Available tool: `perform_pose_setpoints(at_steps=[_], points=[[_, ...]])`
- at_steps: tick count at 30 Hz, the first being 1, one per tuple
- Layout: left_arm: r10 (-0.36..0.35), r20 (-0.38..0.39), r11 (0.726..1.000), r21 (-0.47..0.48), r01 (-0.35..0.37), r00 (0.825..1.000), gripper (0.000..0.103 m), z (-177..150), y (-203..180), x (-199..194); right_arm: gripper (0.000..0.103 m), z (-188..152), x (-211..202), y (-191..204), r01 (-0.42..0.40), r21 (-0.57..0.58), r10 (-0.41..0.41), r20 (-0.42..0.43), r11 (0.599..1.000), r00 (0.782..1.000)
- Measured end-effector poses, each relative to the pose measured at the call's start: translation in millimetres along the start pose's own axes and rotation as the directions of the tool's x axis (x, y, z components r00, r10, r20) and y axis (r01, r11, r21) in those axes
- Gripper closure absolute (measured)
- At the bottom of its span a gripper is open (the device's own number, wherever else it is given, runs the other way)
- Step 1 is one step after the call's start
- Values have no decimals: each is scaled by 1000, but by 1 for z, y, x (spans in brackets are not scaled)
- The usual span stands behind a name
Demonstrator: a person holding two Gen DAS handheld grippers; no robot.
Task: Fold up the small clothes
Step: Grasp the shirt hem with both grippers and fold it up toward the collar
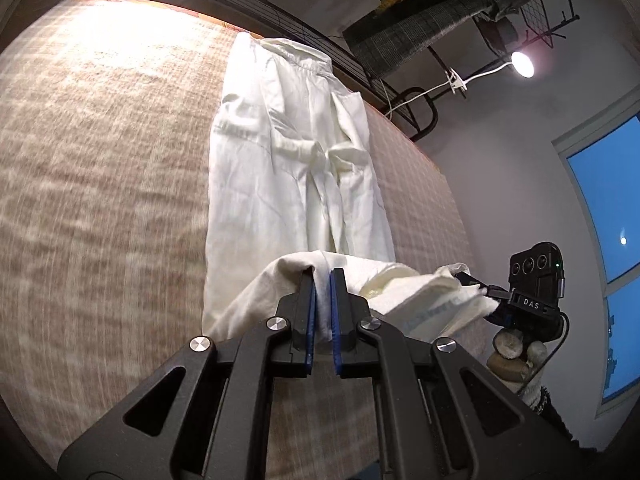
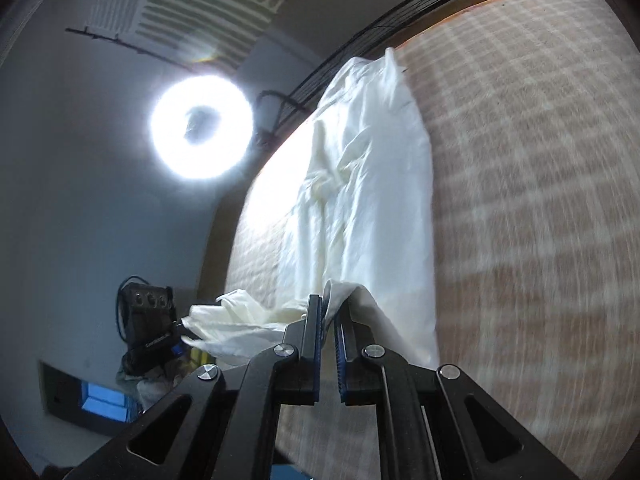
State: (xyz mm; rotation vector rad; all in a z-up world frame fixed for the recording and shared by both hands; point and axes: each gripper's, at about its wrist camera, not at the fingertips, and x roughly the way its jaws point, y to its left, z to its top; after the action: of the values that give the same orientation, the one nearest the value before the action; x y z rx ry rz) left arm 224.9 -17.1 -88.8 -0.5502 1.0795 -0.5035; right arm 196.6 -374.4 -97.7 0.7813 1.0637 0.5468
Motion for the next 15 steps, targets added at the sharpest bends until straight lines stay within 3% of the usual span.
perform_pose_setpoints(at_steps=[7,12,15], points=[[45,0,999,-25,-45,999,99,18,12,21,101,31,23,-14,56,2,-56,-7,998,998],[74,9,996,-45,-74,997,98,24,21,26,101,44,37,-17,54,7,-54,-17,999,998],[100,-3,993,-61,-100,995,93,29,25,29,95,50,44,-13,77,-18,-78,-16,997,997]])
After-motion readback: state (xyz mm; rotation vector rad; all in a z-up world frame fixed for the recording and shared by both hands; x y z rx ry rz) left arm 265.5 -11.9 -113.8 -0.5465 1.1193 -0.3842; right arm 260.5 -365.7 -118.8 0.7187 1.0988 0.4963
